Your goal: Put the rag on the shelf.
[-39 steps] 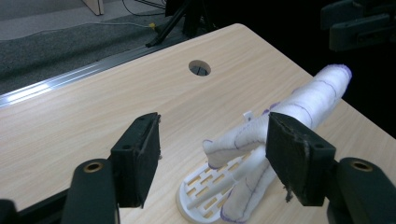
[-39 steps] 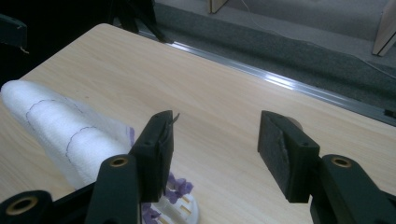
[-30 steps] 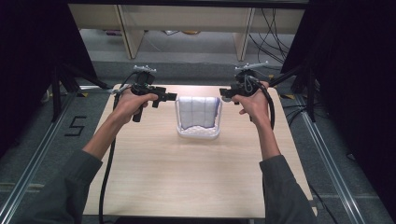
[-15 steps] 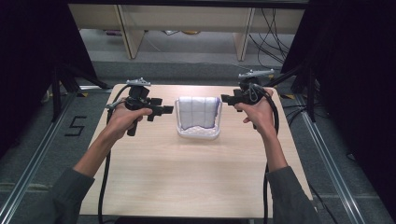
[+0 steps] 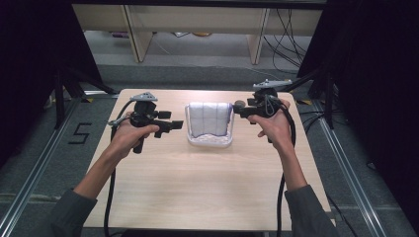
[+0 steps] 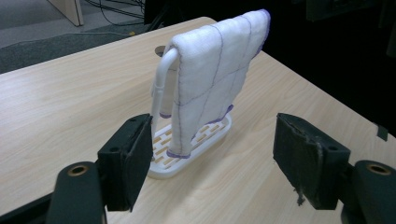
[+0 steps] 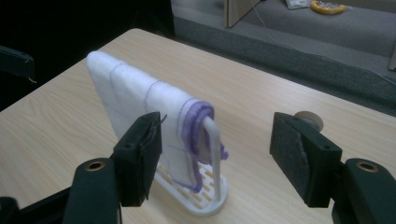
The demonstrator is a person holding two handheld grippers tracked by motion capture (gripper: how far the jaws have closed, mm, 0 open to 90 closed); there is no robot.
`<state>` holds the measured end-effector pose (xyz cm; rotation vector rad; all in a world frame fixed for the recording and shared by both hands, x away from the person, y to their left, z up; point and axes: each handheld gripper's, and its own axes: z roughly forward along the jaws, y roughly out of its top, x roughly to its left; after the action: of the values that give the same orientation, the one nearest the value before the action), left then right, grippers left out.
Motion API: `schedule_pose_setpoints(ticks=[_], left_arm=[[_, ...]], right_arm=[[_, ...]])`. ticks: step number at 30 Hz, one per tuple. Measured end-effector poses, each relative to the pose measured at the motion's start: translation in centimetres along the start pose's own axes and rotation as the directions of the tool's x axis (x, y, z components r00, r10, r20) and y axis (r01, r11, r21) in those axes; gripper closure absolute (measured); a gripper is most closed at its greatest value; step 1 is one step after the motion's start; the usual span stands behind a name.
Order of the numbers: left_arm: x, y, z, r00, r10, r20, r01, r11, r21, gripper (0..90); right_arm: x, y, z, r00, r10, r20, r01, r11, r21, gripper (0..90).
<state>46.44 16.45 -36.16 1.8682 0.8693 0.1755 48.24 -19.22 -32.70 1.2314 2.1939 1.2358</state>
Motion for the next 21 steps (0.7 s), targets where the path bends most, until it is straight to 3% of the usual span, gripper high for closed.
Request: schedule_pose_setpoints(ticks=[5,6,9,11,13,21], left_arm=[[-0.5,-0.4,-0.2,1.0,0.008,0.002,-0.008,0.9999,-0.006,28.0],[-0.5,-0.5,-0.2,0.9999,0.009,0.012,-0.009,0.9999,-0.006,28.0],[-0.8,-0.8,-0.3,0.9999,0.013,0.004,-0.013,0.9999,-0.003,28.0],[-0.8,-0.9,-0.4,0.9998,0.012,0.014,-0.011,0.9999,-0.004,28.0],[-1.0,-1.1,-0.5,0.9998,0.013,0.011,-0.013,0.9999,-0.006,28.0],[-1.5,-2.0,-0.9,0.9996,0.022,0.016,-0.022,0.9997,-0.006,26.6]], right_arm=[[0.5,-0.3,-0.2,0.9998,-0.018,0.002,0.018,1.0,0.0,33.0],[0.8,-0.4,-0.2,1.0,0.0,-0.008,0.0,1.0,-0.006,32.9],[1.0,-0.5,-0.3,0.9995,-0.032,-0.001,0.032,0.999,-0.006,32.6],[1.4,-0.7,-0.3,0.9999,-0.001,-0.015,0.0,1.0,-0.006,32.5],[1.4,-0.8,-0.3,0.9994,-0.026,-0.022,0.026,1.0,-0.011,32.4],[2.2,-1.7,-0.6,0.9993,-0.01,-0.037,0.009,1.0,-0.018,31.7]])
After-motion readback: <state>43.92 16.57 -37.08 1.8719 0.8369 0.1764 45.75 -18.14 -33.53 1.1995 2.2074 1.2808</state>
